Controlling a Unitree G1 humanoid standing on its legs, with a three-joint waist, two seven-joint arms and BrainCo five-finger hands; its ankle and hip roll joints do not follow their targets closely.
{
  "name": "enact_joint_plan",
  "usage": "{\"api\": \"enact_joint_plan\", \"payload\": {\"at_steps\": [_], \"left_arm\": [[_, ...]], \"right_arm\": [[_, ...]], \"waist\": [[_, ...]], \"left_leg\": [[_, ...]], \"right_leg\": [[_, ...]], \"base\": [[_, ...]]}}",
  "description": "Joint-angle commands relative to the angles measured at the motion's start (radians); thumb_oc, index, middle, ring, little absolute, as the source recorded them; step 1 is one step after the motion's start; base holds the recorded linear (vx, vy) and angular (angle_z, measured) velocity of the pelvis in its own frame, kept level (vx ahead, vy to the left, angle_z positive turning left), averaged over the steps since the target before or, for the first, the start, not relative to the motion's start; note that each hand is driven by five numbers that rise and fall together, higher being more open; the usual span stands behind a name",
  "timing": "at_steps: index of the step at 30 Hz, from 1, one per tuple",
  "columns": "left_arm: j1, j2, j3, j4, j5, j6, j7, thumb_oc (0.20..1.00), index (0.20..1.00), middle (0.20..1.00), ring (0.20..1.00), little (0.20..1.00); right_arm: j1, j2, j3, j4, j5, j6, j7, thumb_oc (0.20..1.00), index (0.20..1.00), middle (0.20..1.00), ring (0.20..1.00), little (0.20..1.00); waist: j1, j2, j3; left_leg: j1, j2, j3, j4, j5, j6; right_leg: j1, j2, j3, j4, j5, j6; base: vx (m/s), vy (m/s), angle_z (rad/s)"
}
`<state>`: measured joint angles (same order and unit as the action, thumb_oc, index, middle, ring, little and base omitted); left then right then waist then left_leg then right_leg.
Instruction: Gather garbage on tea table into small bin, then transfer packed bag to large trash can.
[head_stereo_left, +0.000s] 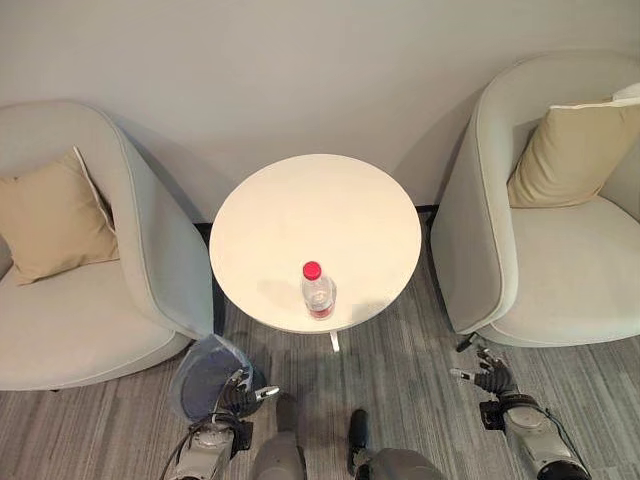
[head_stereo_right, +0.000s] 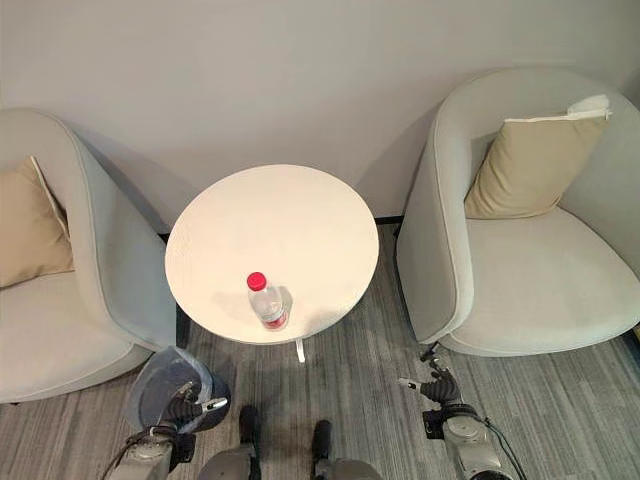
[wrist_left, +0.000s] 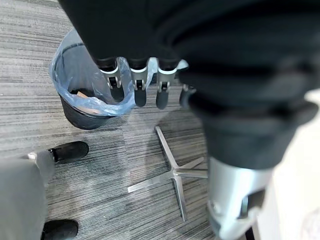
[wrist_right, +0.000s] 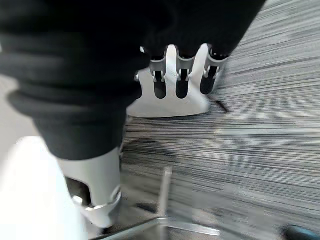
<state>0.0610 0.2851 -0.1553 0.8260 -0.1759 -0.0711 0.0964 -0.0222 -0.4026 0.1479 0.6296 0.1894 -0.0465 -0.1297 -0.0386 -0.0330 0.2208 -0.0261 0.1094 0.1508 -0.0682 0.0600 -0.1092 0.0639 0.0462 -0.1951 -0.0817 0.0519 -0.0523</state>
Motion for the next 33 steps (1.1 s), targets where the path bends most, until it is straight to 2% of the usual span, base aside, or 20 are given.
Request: {"api": "enact_joint_plan", "payload": {"at_steps": [1, 4, 7, 15, 18, 28, 33], "left_arm": [[-0.009, 0.05, -0.001, -0.009, 0.022, -0.012, -0.005, 1.0, 1.0, 1.0, 1.0, 1.0], [0.003, 0.075, 0.03, -0.029, 0.025, -0.012, -0.011, 1.0, 1.0, 1.0, 1.0, 1.0], [0.02, 0.084, 0.052, -0.036, 0.039, -0.018, -0.009, 1.0, 1.0, 1.0, 1.0, 1.0], [0.035, 0.071, 0.033, -0.041, 0.071, -0.026, -0.029, 1.0, 1.0, 1.0, 1.0, 1.0], [0.048, 0.065, 0.021, -0.036, 0.087, -0.024, -0.036, 1.0, 1.0, 1.0, 1.0, 1.0], [0.055, 0.059, -0.005, -0.036, 0.096, -0.027, -0.033, 1.0, 1.0, 1.0, 1.0, 1.0], [0.058, 0.057, -0.017, -0.039, 0.095, -0.025, -0.028, 1.0, 1.0, 1.0, 1.0, 1.0]], "right_arm": [[0.009, -0.038, -0.001, -0.036, -0.044, -0.035, 0.006, 1.0, 1.0, 1.0, 1.0, 1.0], [0.003, -0.048, 0.017, -0.123, -0.079, -0.039, 0.034, 1.0, 1.0, 1.0, 1.0, 1.0], [-0.008, -0.087, 0.053, -0.261, -0.141, -0.059, 0.058, 1.0, 1.0, 1.0, 1.0, 1.0], [-0.13, -0.167, 0.217, -0.421, -0.282, -0.075, 0.132, 1.0, 1.0, 1.0, 1.0, 1.0], [-0.118, -0.168, 0.221, -0.421, -0.31, -0.071, 0.136, 1.0, 1.0, 1.0, 1.0, 1.0], [-0.22, -0.059, 0.372, -0.341, -0.332, -0.065, 0.149, 1.0, 1.0, 1.0, 1.0, 1.0], [-0.249, 0.001, 0.397, -0.278, -0.32, -0.053, 0.131, 1.0, 1.0, 1.0, 1.0, 1.0]], "waist": [[0.021, 0.008, -0.04], [0.038, -0.001, -0.054], [0.048, -0.004, -0.064], [0.066, 0.012, -0.074], [0.069, 0.021, -0.078], [0.099, 0.036, -0.077], [0.113, 0.043, -0.07]], "left_leg": [[-0.011, -0.035, 0.0, 0.115, -0.092, 0.041], [0.001, -0.058, 0.0, 0.121, -0.123, 0.06], [0.011, -0.065, 0.003, 0.122, -0.137, 0.065], [0.056, -0.064, -0.005, 0.083, -0.132, 0.059], [0.067, -0.065, -0.015, 0.063, -0.124, 0.055], [0.083, -0.069, -0.038, 0.036, -0.112, 0.054], [0.078, -0.073, -0.05, 0.031, -0.108, 0.055]], "right_leg": [[-0.041, -0.159, 0.02, 0.121, -0.145, 0.144], [-0.039, -0.182, 0.028, 0.133, -0.143, 0.162], [-0.037, -0.189, 0.035, 0.126, -0.138, 0.168], [-0.01, -0.185, 0.024, 0.092, -0.137, 0.171], [0.006, -0.182, 0.011, 0.076, -0.137, 0.172], [0.028, -0.18, -0.011, 0.057, -0.136, 0.171], [0.023, -0.181, -0.02, 0.056, -0.136, 0.17]], "base": [[0.26, 0.333, 0.07], [0.18, 0.238, 0.13], [0.08, 0.062, 0.11], [0.07, -0.011, 0.05], [0.05, -0.04, 0.05], [0.01, -0.004, 0.08], [0.0, 0.008, 0.06]]}}
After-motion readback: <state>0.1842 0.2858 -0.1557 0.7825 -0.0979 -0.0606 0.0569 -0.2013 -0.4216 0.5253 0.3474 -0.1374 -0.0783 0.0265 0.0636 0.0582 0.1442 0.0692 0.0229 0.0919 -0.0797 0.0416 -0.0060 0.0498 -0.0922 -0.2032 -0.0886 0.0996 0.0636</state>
